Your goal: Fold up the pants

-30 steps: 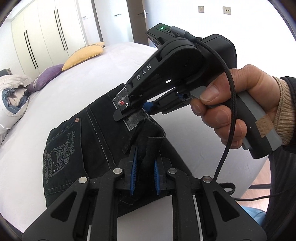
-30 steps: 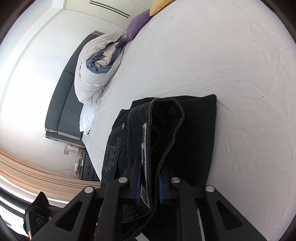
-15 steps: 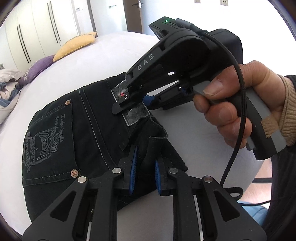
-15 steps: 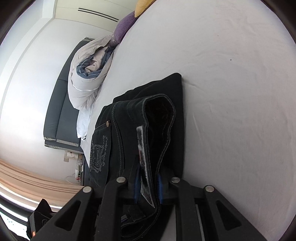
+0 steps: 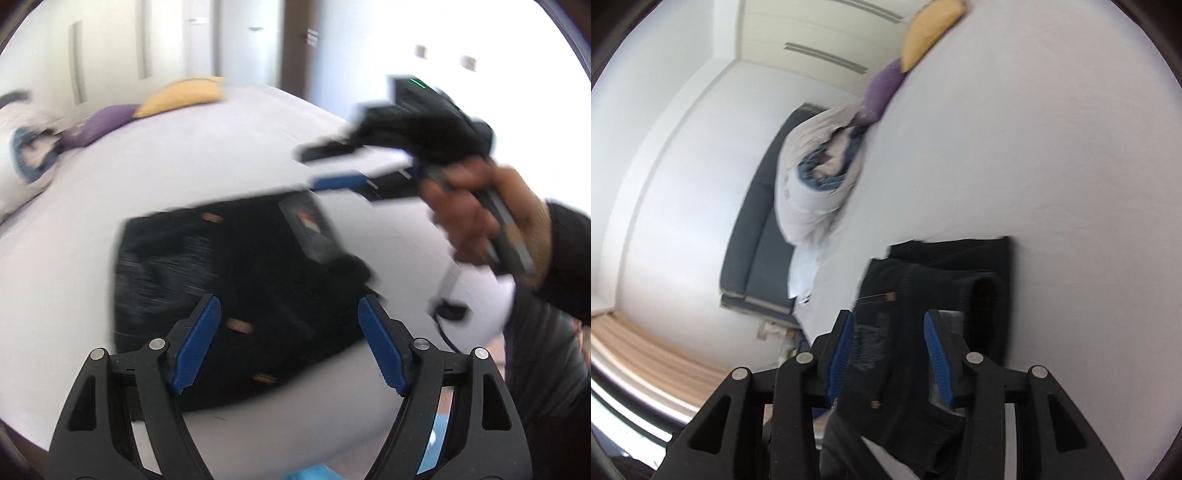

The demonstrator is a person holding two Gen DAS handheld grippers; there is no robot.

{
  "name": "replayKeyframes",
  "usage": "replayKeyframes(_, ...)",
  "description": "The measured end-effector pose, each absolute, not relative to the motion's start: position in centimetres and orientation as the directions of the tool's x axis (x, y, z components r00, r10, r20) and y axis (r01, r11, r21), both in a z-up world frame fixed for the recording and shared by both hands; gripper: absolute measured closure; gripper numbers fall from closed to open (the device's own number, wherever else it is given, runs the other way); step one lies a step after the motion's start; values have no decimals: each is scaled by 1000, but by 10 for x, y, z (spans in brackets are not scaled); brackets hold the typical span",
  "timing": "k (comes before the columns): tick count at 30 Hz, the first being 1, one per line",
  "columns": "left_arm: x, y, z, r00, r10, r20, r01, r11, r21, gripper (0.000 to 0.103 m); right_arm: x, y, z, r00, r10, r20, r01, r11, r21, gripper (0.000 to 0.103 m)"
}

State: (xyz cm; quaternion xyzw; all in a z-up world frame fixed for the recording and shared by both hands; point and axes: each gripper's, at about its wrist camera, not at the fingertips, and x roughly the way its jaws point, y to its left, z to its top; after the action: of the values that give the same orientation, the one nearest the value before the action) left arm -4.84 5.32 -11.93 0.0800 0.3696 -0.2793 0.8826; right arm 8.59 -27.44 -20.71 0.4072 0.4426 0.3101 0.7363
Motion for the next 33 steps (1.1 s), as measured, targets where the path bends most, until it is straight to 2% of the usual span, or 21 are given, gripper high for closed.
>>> replayKeyframes(2,-23,79,-113,584,-430,-689,491,863,-122,27,89,-257,-209,376,834,-403,-110,472,875,59)
replayKeyframes(3,-11,87,-109,581,-441,-684,476,866,-154,27,88,-247,-214,346,834,-430,-108,491,865,59)
replayKeyframes(5,15,106,-109,561,-476,-677,443,864,-240,27,85,-232,-238,276,802,-530,-62,566,822,67)
replayKeyframes(6,28,114,-111,543,-499,-675,431,856,-286,28,82,-228,-259,229,773,-592,-16,611,791,103)
replayKeyframes(7,42,120,-115,525,-521,-674,420,847,-328,39,78,-228,-275,210,763,-612,15,623,782,103)
replayKeyframes(8,57,125,-119,506,-538,-674,407,838,-363,54,75,-232,-283,223,790,-571,33,579,814,103)
replayKeyframes(9,76,128,-125,474,-556,-683,390,828,-403,63,73,-237,-287,242,806,-540,51,545,837,103)
replayKeyframes(10,95,131,-132,452,-558,-696,361,828,-429,78,72,-238,-288,250,806,-536,62,539,840,103)
replayKeyframes(13,133,131,-154,410,-548,-729,317,835,-450,79,74,-231,-278,240,771,-589,21,603,798,103)
replayKeyframes(14,142,129,-165,392,-513,-764,306,856,-417,85,75,-232,-279,237,771,-592,24,604,797,103)
replayKeyframes(17,142,127,-187,359,-467,-808,322,875,-362,86,74,-232,-282,242,771,-590,22,603,797,103)
replayKeyframes(19,124,130,-189,373,-450,-811,340,880,-331,86,74,-230,-280,250,768,-590,15,607,795,103)
replayKeyframes(24,75,153,-191,432,-462,-774,290,884,-366,86,72,-227,-283,269,762,-589,1,612,791,103)
replayKeyframes(29,27,151,-185,449,-414,-792,296,905,-305,86,63,-226,-269,275,739,-615,-6,641,767,103)
replayKeyframes(31,11,142,-176,462,-351,-814,310,924,-222,86,51,-231,-253,297,738,-606,-25,640,768,79)
replayKeyframes(33,6,145,-160,489,-277,-827,296,945,-142,85,37,-241,-234,354,746,-565,-57,620,783,24)
